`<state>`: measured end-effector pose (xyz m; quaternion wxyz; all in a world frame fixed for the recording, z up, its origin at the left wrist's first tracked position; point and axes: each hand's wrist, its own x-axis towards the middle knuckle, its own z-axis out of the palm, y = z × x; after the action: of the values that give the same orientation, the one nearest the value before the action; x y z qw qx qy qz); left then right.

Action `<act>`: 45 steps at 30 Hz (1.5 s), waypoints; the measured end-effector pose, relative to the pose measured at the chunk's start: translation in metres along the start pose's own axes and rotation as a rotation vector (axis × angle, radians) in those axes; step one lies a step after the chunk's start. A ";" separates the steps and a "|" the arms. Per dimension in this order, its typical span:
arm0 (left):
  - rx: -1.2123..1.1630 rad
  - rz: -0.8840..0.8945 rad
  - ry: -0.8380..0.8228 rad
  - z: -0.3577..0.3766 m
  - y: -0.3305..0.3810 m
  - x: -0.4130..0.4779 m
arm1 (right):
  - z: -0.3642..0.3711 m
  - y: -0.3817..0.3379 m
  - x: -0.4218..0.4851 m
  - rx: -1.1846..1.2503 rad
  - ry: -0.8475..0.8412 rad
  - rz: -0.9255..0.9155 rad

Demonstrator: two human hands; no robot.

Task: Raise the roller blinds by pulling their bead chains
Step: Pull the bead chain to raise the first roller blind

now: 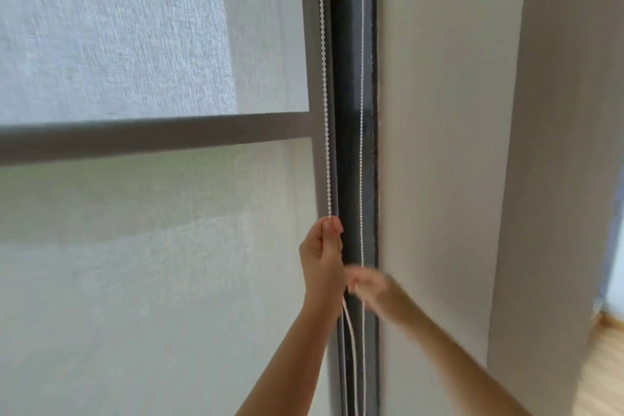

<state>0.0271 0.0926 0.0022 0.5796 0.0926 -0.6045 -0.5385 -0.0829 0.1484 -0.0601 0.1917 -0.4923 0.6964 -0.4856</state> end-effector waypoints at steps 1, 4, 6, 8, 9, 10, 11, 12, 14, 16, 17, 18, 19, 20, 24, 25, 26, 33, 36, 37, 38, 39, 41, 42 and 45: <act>0.057 0.050 0.015 0.001 -0.008 -0.007 | -0.017 -0.032 0.008 0.075 0.057 -0.061; 0.232 0.172 -0.007 0.004 -0.036 -0.033 | -0.066 -0.141 0.028 0.446 0.104 -0.345; 0.307 0.158 -0.030 0.005 -0.054 -0.048 | -0.089 -0.207 0.037 0.671 0.085 -0.527; 0.351 0.138 -0.051 0.005 -0.071 -0.059 | -0.098 -0.250 0.042 0.753 0.207 -0.574; 0.367 0.128 -0.060 0.003 -0.078 -0.064 | -0.097 -0.260 0.045 0.759 0.302 -0.557; 0.382 0.117 -0.074 0.002 -0.084 -0.069 | -0.092 -0.261 0.048 0.757 0.394 -0.540; 0.395 0.104 -0.091 -0.001 -0.091 -0.072 | -0.085 -0.256 0.051 0.735 0.478 -0.537; 0.406 0.088 -0.113 -0.005 -0.097 -0.076 | -0.077 -0.246 0.052 0.697 0.548 -0.544; 0.427 0.011 -0.176 -0.015 -0.111 -0.084 | -0.063 -0.219 0.052 0.616 0.600 -0.582; 0.464 -0.134 -0.270 -0.028 -0.123 -0.090 | -0.055 -0.190 0.052 0.585 0.609 -0.602; 0.472 -0.214 -0.324 -0.036 -0.126 -0.090 | -0.052 -0.176 0.053 0.576 0.621 -0.604; 0.449 -0.291 -0.377 -0.043 -0.125 -0.087 | -0.050 -0.163 0.053 0.559 0.635 -0.603; 0.413 -0.349 -0.419 -0.048 -0.121 -0.080 | -0.048 -0.151 0.052 0.535 0.650 -0.600; 0.387 -0.376 -0.446 -0.049 -0.112 -0.069 | -0.045 -0.140 0.051 0.507 0.663 -0.597; 0.252 -0.342 -0.393 -0.030 -0.048 0.001 | -0.026 -0.099 0.042 0.411 0.696 -0.559; 0.208 -0.293 -0.392 -0.020 -0.028 0.018 | -0.019 -0.088 0.039 0.391 0.701 -0.554; 0.185 -0.222 -0.397 -0.008 -0.008 0.034 | -0.010 -0.077 0.036 0.375 0.699 -0.541; -0.004 0.127 -0.197 0.055 0.078 0.115 | 0.056 -0.008 0.007 0.321 0.623 -0.355; 0.073 0.259 0.055 0.052 0.061 0.109 | 0.069 0.016 0.000 0.273 0.580 -0.303; 0.109 0.290 0.082 0.049 0.052 0.101 | 0.072 0.023 -0.001 0.249 0.553 -0.277; 0.143 0.316 0.097 0.046 0.043 0.093 | 0.074 0.029 -0.002 0.223 0.507 -0.248; 0.180 0.345 0.106 0.043 0.035 0.087 | 0.072 0.033 -0.001 0.183 0.434 -0.211; 0.252 0.384 0.106 0.038 0.019 0.075 | 0.053 0.030 0.008 0.077 0.179 -0.124; 0.280 0.391 0.101 0.036 0.012 0.069 | 0.038 0.023 0.016 0.005 0.051 -0.090; 0.321 0.348 0.077 0.024 -0.016 0.043 | -0.022 -0.032 0.048 -0.081 -0.002 -0.174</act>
<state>-0.0141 0.0675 0.0219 0.6642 0.0982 -0.6667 -0.3236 -0.1046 0.1162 -0.0124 0.1296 -0.5587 0.6699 -0.4715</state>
